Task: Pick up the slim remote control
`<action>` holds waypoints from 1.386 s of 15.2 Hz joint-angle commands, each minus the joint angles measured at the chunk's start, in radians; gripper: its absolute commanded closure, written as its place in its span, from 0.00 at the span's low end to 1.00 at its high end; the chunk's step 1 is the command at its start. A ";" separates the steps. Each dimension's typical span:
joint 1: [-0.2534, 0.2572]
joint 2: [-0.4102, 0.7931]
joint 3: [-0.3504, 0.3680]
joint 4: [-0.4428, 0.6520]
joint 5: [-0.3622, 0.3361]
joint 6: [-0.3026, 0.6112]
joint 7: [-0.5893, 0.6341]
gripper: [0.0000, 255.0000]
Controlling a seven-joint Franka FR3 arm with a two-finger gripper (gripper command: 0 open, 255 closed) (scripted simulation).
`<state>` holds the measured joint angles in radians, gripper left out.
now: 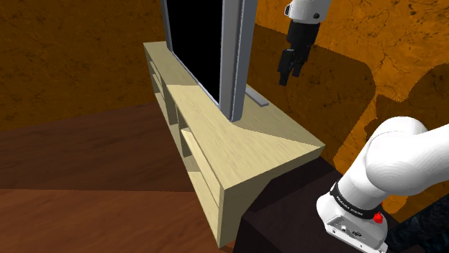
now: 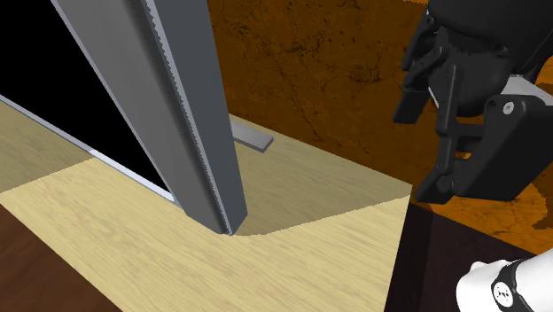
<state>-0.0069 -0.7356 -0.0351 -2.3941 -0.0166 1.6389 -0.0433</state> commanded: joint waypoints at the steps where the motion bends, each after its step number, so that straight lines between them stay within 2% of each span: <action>1: 0.000 0.000 0.000 0.000 0.000 0.000 0.000 0.00; 12: -0.055 0.324 -0.131 0.049 -0.045 0.281 -0.104 0.00; 21: -0.087 0.642 -0.223 0.201 0.000 0.447 -0.208 0.00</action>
<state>-0.0886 -0.1307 -0.2464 -2.2136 -0.0251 2.0691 -0.2343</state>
